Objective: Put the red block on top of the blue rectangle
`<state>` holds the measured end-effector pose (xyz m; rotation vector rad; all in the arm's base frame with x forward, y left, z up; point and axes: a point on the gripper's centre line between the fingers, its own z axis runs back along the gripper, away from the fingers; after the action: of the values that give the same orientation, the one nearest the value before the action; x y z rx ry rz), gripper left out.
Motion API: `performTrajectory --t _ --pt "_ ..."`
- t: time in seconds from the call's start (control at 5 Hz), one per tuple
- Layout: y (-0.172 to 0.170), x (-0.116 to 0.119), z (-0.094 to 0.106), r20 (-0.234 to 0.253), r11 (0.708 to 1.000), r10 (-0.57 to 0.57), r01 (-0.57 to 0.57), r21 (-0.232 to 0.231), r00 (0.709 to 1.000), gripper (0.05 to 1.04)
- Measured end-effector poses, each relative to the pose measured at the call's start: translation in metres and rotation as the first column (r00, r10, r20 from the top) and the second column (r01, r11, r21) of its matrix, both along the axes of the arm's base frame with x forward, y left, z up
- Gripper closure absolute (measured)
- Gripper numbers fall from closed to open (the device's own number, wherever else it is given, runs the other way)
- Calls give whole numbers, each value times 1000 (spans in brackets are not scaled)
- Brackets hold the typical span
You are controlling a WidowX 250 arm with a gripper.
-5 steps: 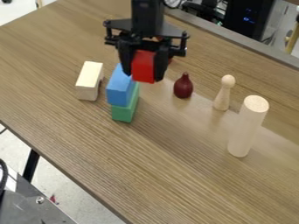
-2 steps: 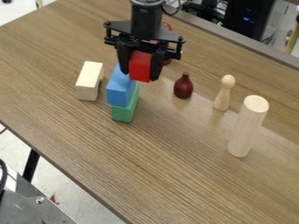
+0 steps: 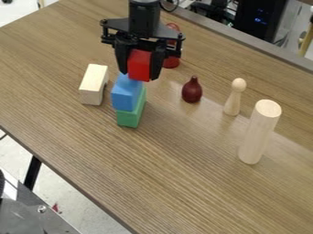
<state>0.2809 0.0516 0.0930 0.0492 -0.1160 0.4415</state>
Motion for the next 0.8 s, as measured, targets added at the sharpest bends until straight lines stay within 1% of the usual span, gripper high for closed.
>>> performTrajectory --t 0.6,0.8 --pt "7 -3 -3 1 1000 4 -4 12 1000 486" --pt "7 -8 -9 -18 1000 2 -2 14 1000 486"
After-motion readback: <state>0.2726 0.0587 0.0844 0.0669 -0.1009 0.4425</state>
